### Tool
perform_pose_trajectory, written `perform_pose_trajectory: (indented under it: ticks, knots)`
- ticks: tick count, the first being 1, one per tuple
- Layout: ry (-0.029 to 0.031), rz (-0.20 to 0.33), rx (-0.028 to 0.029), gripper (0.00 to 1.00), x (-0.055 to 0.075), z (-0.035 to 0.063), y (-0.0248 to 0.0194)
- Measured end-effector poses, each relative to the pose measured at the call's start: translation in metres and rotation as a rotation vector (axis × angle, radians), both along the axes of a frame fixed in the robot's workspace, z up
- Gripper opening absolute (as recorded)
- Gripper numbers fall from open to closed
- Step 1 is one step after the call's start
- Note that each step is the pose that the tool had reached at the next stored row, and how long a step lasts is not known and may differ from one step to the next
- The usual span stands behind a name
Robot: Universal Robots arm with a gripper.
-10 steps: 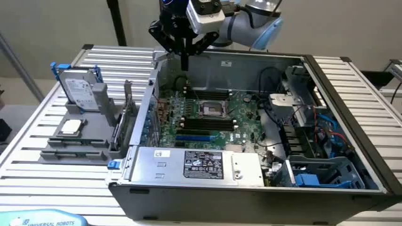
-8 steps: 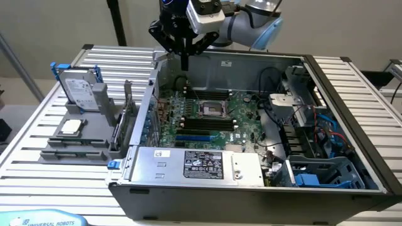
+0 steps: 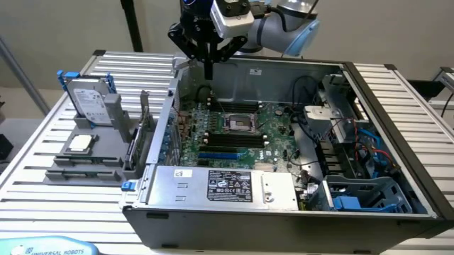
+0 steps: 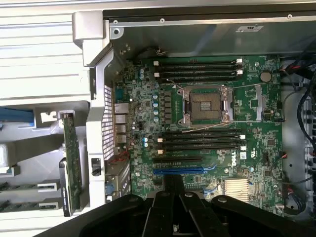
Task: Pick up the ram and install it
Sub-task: 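Reach for the ram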
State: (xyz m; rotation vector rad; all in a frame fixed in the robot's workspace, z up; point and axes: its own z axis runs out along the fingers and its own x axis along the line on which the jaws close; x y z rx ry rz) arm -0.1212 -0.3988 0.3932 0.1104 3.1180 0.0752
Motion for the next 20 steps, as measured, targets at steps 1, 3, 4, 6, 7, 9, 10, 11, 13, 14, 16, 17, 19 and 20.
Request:
perform_pose_trajectory:
  ticks: [1,3,4,6,7,9,10,11,13,14,16,17,19,20]
  knots:
    - [0.0000,0.000,0.0000,0.11,0.000,0.0000,0.0000]
    - [0.0001,0.000,-0.0002,0.11,0.000,0.0001,-0.0001]
    - [0.0003,0.000,-0.0004,0.11,-0.001,0.0002,-0.0005]
    - [0.0001,0.000,-0.0001,0.11,-0.005,0.0001,-0.0027]
    - [0.0001,0.000,-0.0002,0.11,-0.009,0.0001,-0.0045]
    - [0.0000,0.000,-0.0001,0.11,-0.016,0.0000,-0.0085]
    - [0.0002,0.000,-0.0003,0.11,-0.020,0.0001,-0.0105]
    - [0.0001,0.000,-0.0002,0.11,-0.024,0.0000,-0.0125]
    - [0.0000,0.000,-0.0001,0.11,-0.033,-0.0001,-0.0163]
    - [0.0000,0.000,-0.0001,0.11,-0.038,-0.0002,-0.0180]
    - [0.0001,0.000,-0.0001,0.11,-0.047,-0.0006,-0.0210]
    - [0.0001,0.000,-0.0001,0.11,-0.051,-0.0009,-0.0223]
    - [0.0000,0.000,-0.0001,0.11,-0.060,-0.0015,-0.0248]
    - [0.0001,0.000,-0.0001,0.11,-0.065,-0.0018,-0.0259]
